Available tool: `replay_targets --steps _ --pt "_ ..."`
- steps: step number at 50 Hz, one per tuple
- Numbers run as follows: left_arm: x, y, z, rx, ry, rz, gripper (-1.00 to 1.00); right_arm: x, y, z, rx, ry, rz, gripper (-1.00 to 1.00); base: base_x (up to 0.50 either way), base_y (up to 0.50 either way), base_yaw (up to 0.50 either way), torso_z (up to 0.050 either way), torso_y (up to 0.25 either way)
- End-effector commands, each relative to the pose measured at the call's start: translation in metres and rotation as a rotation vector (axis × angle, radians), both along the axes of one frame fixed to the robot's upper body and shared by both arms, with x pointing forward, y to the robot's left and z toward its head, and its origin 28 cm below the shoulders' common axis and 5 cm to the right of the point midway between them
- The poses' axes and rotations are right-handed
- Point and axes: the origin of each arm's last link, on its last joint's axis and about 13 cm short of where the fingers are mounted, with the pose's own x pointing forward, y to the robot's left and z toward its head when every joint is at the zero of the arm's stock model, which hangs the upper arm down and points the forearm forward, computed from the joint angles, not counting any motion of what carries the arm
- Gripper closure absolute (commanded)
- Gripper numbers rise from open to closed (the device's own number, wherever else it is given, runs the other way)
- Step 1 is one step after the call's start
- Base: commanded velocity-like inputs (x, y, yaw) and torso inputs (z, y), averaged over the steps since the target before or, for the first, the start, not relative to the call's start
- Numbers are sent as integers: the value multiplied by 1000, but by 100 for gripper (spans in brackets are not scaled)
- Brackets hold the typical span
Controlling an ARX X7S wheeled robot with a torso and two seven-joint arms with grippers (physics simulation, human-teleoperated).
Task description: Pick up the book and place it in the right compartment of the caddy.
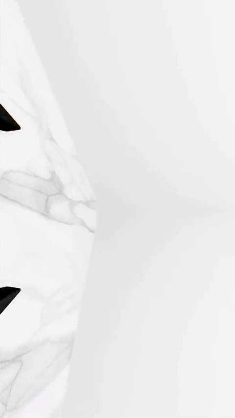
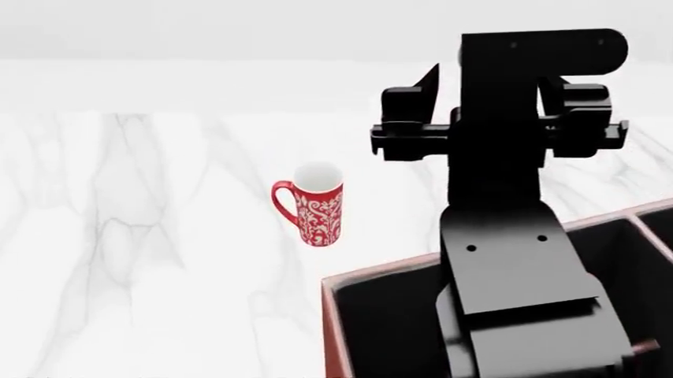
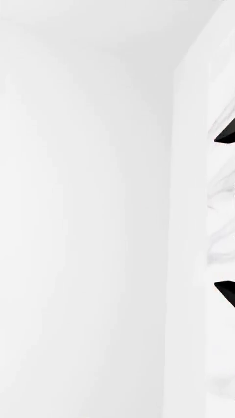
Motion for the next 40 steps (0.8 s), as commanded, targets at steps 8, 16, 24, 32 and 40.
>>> replay_targets --steps 8,16,24,32,40 --pt "0 2 0 14 -1 5 -100 -2 3 0 17 9 45 -100 125 0 0 0 0" --pt "-1 2 1 14 -2 7 -100 -3 9 3 -76 121 73 -100 0 0 0 0 0" --pt "-2 2 1 14 -6 8 -100 -17 19 17 -117 125 222 -100 0 0 0 0 0" --pt "-3 3 1 14 -13 15 -100 -36 31 26 -142 296 673 -100 0 0 0 0 0" --pt "-3 3 0 10 -16 15 -100 -43 38 38 -199 277 895 -100 0 0 0 0 0"
